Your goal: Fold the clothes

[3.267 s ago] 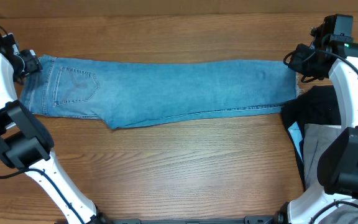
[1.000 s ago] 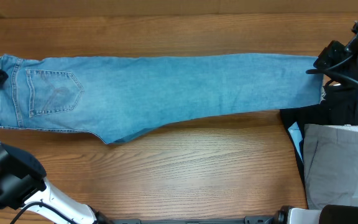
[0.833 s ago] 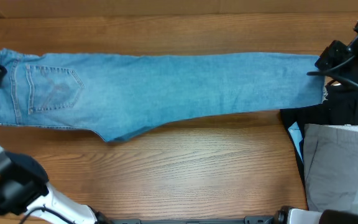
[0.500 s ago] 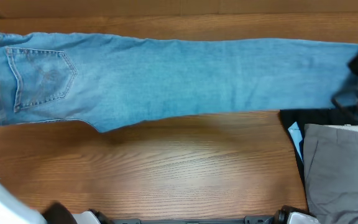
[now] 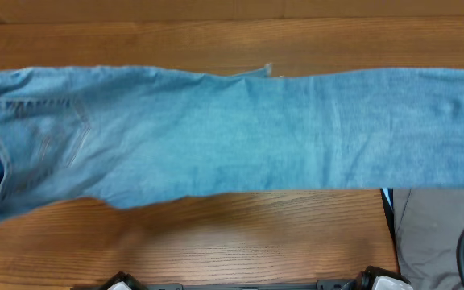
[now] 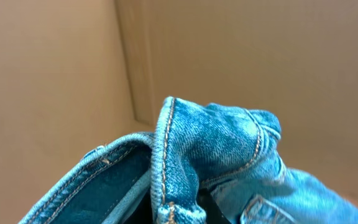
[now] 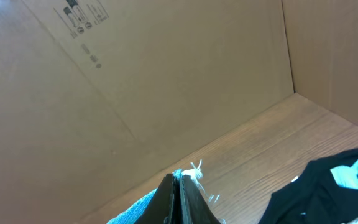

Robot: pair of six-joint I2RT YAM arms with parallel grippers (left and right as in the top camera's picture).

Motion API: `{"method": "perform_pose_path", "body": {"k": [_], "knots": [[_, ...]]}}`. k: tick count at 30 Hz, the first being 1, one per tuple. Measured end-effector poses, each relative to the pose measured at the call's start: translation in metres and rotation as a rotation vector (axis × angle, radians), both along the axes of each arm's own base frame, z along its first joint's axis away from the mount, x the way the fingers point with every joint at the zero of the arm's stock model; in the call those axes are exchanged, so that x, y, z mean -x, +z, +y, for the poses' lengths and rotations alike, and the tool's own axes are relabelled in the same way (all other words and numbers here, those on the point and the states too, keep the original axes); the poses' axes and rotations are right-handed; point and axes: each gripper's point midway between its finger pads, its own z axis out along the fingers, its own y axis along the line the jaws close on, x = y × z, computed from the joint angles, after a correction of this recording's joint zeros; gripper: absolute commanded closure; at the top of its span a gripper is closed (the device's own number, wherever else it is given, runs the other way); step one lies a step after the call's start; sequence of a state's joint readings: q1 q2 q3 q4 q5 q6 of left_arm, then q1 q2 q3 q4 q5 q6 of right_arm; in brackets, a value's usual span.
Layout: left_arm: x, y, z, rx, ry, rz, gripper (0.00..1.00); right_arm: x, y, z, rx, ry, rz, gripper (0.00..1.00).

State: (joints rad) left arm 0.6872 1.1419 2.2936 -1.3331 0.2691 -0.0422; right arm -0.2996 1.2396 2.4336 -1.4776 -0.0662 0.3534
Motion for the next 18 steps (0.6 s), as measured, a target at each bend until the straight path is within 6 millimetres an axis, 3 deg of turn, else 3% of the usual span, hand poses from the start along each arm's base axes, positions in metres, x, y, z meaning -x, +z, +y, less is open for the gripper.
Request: {"method": "perform_pose_path", "body": {"k": [5, 9, 13, 16, 18], "knots": [[0.040, 0.034, -0.023, -0.053, 0.044, -0.126, 0.88, 0.008, -0.002, 0.002, -0.013, -0.003, 0.008, 0.96], [0.043, 0.033, -0.021, -0.030, 0.063, -0.126, 0.87, 0.001, -0.008, 0.000, -0.023, -0.006, 0.035, 0.96], [0.018, 0.013, -0.006, 0.047, 0.053, -0.045, 0.84, -0.015, -0.021, -0.004, -0.044, -0.001, 0.097, 0.96], [-0.019, -0.013, 0.012, 0.134, 0.022, 0.065, 0.83, -0.040, -0.038, -0.007, -0.074, 0.023, 0.169, 0.96], [-0.048, -0.041, 0.025, 0.215, -0.008, 0.171, 0.85, -0.062, -0.055, -0.010, -0.103, 0.041, 0.235, 0.96]]}}
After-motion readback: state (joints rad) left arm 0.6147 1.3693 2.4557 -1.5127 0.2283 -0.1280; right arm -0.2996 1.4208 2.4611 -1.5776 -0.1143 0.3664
